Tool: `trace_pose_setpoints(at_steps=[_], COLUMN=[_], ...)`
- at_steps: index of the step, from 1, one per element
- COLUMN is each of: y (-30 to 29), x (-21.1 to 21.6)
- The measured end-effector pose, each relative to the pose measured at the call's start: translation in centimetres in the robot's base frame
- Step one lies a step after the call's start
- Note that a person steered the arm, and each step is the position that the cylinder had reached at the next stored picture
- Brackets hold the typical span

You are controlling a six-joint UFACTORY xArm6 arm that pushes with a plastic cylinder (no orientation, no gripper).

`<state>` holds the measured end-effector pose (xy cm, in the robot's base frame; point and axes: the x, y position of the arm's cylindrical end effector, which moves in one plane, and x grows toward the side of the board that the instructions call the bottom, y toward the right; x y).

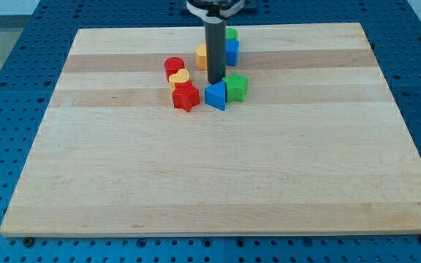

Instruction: Place the green circle towards the top of the green star

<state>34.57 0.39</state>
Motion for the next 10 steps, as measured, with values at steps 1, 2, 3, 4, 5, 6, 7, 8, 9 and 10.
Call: trace_pose_setpoints(at_steps=[1, 2, 3, 4, 5, 6, 7, 8, 9, 10], y=[4.0, 6.1, 5.9, 5.6, 6.0, 5.7, 4.1, 0.2, -4.0, -4.8], x=[-1.2, -3.6, -6.3, -8.7, -10.2, -13.1, -15.4, -15.2, -14.3, -12.8])
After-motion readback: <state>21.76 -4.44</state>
